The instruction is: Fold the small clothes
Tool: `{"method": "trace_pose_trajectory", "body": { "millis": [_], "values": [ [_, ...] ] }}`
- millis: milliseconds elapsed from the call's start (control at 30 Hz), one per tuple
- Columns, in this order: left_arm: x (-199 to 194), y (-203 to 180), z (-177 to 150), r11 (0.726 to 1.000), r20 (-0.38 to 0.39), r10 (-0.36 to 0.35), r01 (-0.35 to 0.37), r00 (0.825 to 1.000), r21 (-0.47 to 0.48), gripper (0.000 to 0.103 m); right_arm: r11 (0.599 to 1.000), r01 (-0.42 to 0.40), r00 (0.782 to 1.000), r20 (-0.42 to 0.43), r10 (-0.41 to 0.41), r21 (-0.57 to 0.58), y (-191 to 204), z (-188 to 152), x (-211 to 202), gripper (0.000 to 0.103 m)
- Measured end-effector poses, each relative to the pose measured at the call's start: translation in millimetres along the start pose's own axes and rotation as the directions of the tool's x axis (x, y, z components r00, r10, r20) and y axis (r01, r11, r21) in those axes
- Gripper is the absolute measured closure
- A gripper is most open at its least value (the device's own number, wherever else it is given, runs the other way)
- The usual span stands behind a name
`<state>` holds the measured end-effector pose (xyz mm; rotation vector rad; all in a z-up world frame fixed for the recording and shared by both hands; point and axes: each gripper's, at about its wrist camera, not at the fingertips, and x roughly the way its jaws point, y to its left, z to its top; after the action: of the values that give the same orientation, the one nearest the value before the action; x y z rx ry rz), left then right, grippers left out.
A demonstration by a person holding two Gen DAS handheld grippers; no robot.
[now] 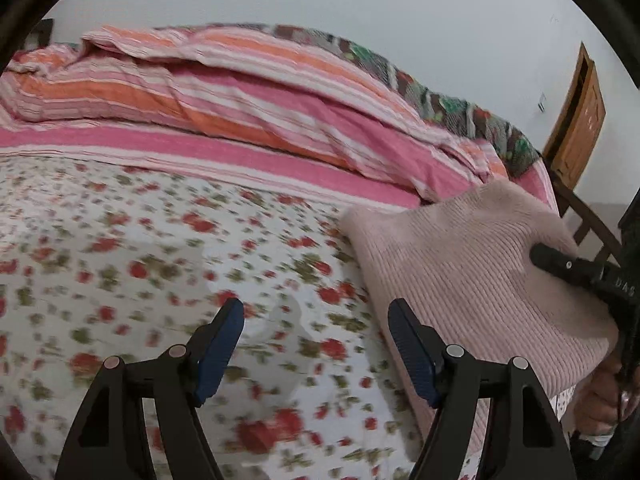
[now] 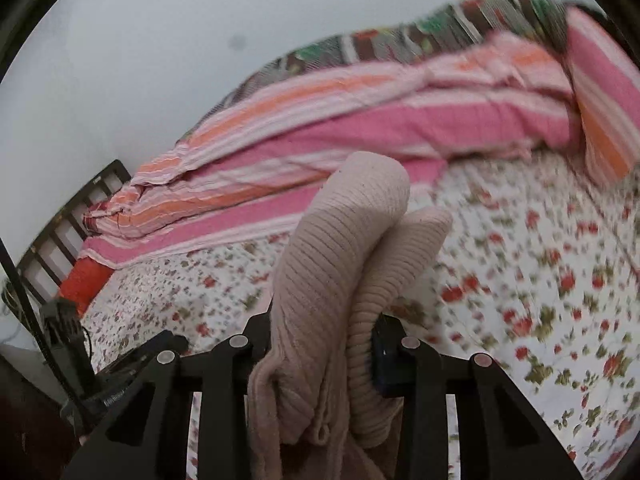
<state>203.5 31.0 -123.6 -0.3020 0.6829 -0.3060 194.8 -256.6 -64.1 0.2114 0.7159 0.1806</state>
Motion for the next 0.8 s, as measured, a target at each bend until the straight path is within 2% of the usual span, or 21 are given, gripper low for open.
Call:
{"method": "trace_pose_trajectory", "body": {
  "millis": [100,167,233,300,367,433,500,633,667,700,800],
  "values": [
    [-15.3,22.8,4.4,0.998,0.035,0.020,-0.018,0.999,-0.058,0.030,0.998,0.023,1.000,0.005,-0.023,-0.054,38.1,7.7,3.6,0.068],
    [-24.4,43.2,5.8,0.992,0.054,0.043,-0.036,0.998,-0.119,0.030,0.997,0.011,1.000,0.003,-0.011,-0.078,65.9,12.9,9.5,0.069],
    [-28.9,55.7,6.5,0.989,0.058,0.064,-0.055,0.996,-0.140,0.030,0.995,-0.001,1.000,0.009,0.002,-0.098,91.0,17.0,15.8,0.069],
    [-35.3,67.3,7.0,0.985,0.072,0.068,-0.056,0.995,-0.162,0.030,0.995,-0.041,0.999,0.021,0.043,-0.088,110.1,24.9,20.6,0.070],
    [-41.3,75.5,7.7,0.984,0.086,0.034,-0.018,0.996,-0.179,0.030,0.992,-0.118,0.992,0.041,0.119,-0.043,113.6,31.0,22.7,0.070],
    [-44.6,77.6,8.9,0.983,0.101,0.008,0.011,0.995,-0.183,0.030,0.983,-0.181,0.982,0.054,0.180,0.021,99.9,29.6,27.9,0.070],
    [-42.8,75.5,9.8,0.984,0.101,-0.010,0.028,0.995,-0.177,0.030,0.980,-0.189,0.982,0.029,0.187,0.063,84.1,23.2,42.7,0.070],
    [-23.5,56.2,9.1,0.991,0.043,-0.018,0.023,0.999,-0.128,0.030,0.984,-0.098,0.984,-0.135,0.118,0.149,27.9,-11.6,91.3,0.067],
    [-17.2,48.3,8.5,0.994,0.026,-0.021,0.024,0.999,-0.102,0.030,0.985,-0.042,0.981,-0.178,0.072,0.168,11.0,-22.0,102.2,0.066],
    [-12.7,41.7,7.6,0.996,0.012,-0.030,0.031,0.999,-0.084,0.030,0.984,-0.026,0.981,-0.186,0.059,0.177,0.2,-28.1,106.3,0.062],
    [-2.2,27.8,5.2,0.996,-0.026,-0.064,0.062,0.998,-0.064,0.030,0.982,-0.066,0.981,-0.169,0.096,0.174,-22.5,-34.9,100.0,0.055]
  ]
}}
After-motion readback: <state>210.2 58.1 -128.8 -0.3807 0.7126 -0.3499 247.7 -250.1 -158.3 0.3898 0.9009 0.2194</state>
